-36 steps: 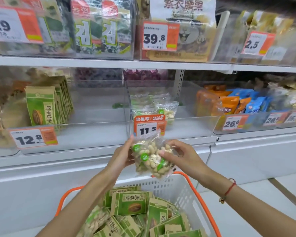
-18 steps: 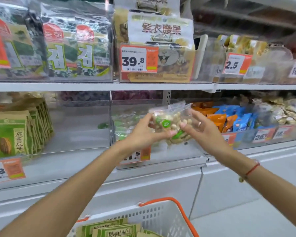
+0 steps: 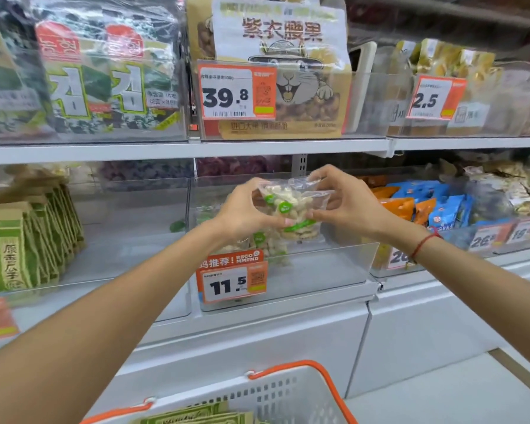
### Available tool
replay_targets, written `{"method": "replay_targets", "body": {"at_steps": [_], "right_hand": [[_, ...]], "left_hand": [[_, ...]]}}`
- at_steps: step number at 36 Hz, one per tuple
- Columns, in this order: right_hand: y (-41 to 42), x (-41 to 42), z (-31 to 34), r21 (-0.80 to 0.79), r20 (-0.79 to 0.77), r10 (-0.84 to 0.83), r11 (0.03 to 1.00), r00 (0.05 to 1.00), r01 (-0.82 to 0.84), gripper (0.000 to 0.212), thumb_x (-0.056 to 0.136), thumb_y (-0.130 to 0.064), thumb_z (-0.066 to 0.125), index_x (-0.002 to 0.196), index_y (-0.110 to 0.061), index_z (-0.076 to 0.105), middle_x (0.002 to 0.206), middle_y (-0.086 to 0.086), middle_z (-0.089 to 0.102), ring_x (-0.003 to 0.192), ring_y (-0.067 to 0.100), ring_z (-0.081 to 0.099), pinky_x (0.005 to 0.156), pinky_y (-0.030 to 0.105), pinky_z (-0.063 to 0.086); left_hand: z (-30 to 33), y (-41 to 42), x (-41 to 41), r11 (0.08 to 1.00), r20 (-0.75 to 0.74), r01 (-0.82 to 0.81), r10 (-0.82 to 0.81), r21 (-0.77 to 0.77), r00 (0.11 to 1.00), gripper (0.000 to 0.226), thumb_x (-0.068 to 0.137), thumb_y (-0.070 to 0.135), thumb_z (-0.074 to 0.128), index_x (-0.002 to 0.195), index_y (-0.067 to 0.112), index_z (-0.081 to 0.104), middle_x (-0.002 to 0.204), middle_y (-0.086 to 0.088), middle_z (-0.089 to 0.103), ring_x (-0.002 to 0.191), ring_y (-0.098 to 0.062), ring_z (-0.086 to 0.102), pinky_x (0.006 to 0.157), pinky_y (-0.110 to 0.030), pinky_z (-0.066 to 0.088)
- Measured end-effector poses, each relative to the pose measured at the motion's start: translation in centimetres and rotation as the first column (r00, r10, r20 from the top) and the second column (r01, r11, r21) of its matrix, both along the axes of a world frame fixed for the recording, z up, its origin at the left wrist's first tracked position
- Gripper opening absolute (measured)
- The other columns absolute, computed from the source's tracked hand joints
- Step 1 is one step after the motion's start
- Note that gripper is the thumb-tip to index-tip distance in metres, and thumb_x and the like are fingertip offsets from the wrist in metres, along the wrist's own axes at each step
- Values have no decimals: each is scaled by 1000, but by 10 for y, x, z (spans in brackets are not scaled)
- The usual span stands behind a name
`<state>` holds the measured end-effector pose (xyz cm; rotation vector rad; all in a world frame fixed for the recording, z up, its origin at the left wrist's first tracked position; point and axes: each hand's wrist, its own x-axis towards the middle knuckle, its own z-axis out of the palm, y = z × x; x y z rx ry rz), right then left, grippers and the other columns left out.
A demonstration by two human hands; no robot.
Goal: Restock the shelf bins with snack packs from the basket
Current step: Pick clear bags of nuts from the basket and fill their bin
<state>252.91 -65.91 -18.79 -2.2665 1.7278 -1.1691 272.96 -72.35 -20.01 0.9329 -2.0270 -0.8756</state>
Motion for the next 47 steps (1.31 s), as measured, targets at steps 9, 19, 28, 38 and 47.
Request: {"method": "replay_targets", "body": {"at_steps": [9, 19, 28, 38, 47], "right_hand": [[7, -4, -16, 26, -19, 32, 999, 999, -31, 51, 72, -15, 82, 110, -29, 51, 99, -7, 61, 87, 16, 65, 73, 38, 58], [-5, 8, -10, 561, 81, 45, 824, 996, -83, 41, 87, -43, 62, 121, -22, 50, 113, -7, 60, 96, 3, 60, 77, 18, 51], [-19, 17, -25, 627, 19, 53, 777, 998, -54, 29, 86, -46, 64, 101, -22, 64, 89, -5, 66, 84, 11, 64, 76, 23, 52], [-19, 18, -9, 678, -48, 74, 735, 996, -21, 44, 86, -45, 64, 125, -26, 59, 104, -4, 67, 88, 11, 67, 80, 21, 53], [-21, 25, -29, 558, 80, 37, 826, 996, -76, 31, 87, -18, 68, 115, -5, 66, 91, 8, 68, 75, 11, 64, 65, 12, 52]], "left_hand": [[-9, 0, 1, 999, 169, -43, 45, -17, 985, 74, 45, 41, 92, 107, 29, 54, 100, 10, 67, 96, -10, 64, 91, -43, 50], [-5, -6, 8, 993, 567, -14, 77, -114, 820, 71, 60, 53, 83, 114, 16, 58, 98, 0, 68, 89, -18, 62, 66, -28, 41], [-11, -9, 19, 998, 500, 39, -8, -52, 866, 34, 76, 50, 73, 101, 28, 69, 105, 14, 65, 95, -6, 58, 86, -30, 49], [3, -10, 10, 993, 698, 88, -5, -84, 716, 30, 79, 47, 71, 100, 26, 71, 105, 8, 70, 96, -12, 63, 88, -34, 51], [4, -8, 17, 996, 691, 85, -57, -6, 720, 27, 85, 32, 70, 109, 22, 69, 115, 2, 66, 106, -16, 61, 94, -38, 50]]}}
